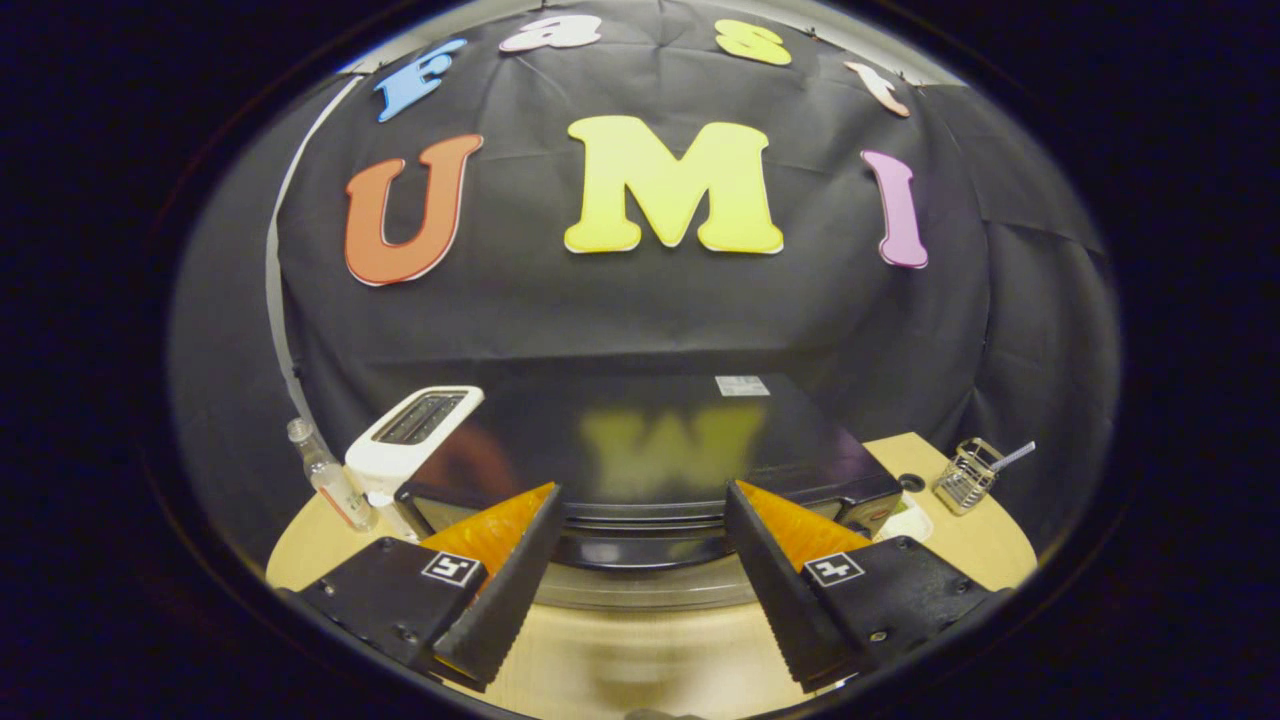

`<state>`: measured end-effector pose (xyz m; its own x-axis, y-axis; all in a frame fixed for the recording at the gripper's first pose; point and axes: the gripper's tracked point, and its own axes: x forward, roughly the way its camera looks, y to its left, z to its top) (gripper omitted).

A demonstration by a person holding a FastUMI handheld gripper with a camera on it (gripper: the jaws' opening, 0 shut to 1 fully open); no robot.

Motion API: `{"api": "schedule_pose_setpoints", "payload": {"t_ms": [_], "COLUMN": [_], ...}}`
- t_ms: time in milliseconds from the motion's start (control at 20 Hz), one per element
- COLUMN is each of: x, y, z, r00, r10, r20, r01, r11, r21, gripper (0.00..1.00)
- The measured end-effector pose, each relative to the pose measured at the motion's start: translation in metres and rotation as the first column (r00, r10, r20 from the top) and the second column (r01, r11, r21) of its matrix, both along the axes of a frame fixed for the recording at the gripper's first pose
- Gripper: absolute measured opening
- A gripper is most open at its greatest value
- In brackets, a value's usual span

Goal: Open the toaster oven, put the food inside, and close the toaster oven door.

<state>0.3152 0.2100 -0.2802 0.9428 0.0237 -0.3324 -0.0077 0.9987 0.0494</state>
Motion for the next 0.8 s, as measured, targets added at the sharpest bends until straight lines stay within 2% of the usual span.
{"api": "schedule_pose_setpoints", "payload": {"t_ms": [300, 800], "x": [-0.008, -0.068], "y": [0.000, -0.002], "z": [0.000, -0.022], "r00": [1.000, 1.000], "r10": [0.013, 0.008], "r20": [0.003, -0.016], "r01": [-0.013, -0.008], "r11": [1.000, 1.000], "r21": [-0.003, -0.008], "gripper": [1.00, 1.00]}}
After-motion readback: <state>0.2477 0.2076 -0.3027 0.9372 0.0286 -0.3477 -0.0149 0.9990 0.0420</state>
